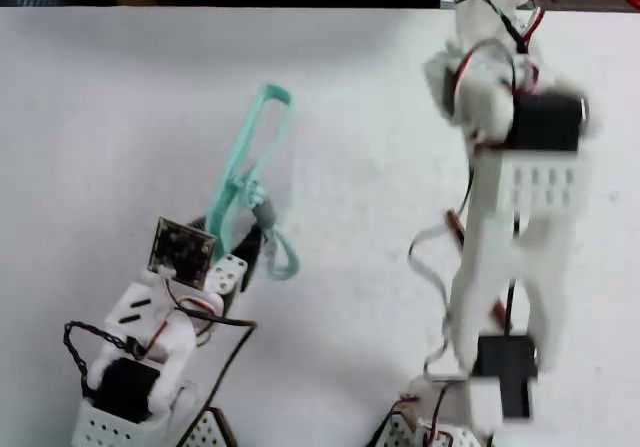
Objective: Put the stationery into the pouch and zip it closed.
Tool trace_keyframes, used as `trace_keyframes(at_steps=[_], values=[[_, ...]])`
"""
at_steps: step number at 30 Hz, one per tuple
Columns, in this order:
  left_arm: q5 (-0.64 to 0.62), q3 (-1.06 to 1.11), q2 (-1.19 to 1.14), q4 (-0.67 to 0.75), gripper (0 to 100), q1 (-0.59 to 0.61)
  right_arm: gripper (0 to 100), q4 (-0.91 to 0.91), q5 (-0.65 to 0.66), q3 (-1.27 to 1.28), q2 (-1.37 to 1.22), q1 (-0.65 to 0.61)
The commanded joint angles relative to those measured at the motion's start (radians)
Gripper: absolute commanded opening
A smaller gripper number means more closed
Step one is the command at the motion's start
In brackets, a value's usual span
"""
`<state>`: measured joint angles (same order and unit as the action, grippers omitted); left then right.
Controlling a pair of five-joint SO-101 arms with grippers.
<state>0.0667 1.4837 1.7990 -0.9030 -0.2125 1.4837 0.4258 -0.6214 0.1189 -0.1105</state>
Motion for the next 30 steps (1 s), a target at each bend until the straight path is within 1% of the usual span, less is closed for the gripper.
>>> trace_keyframes(at_steps=[1, 4, 7, 9, 11, 14, 17, 25, 30], values=[[-0.002, -0.009, -0.001, 0.020, 19, 0.001, 1.8, -0.062, -0.091, -0.043, 0.145, -0.162], [-0.002, -0.006, -0.001, 0.020, 20, 0.001, 1.8, -0.157, -0.176, -0.038, 0.205, -0.295], [-0.002, -0.006, -0.001, 0.020, 20, 0.004, 1.8, -0.257, -0.290, -0.034, 0.245, -0.406], [-0.002, -0.006, -0.001, 0.021, 20, 0.007, 1.8, -0.321, -0.362, -0.034, 0.259, -0.458], [-0.002, -0.006, -0.001, 0.021, 20, 0.007, 1.8, -0.380, -0.407, -0.034, 0.259, -0.487], [-0.002, -0.006, -0.001, 0.021, 20, 0.007, 1.8, -0.400, -0.417, -0.029, 0.232, -0.506], [-0.002, -0.009, -0.001, 0.023, 20, 0.007, 1.8, -0.398, -0.414, 0.034, 0.202, -0.504], [-0.002, -0.009, -0.001, 0.025, 20, 0.005, 1.8, -0.306, -0.413, 0.094, 0.226, -0.489], [-0.002, -0.009, -0.001, 0.025, 20, 0.007, 1.8, -0.300, -0.413, 0.141, 0.170, -0.503]])
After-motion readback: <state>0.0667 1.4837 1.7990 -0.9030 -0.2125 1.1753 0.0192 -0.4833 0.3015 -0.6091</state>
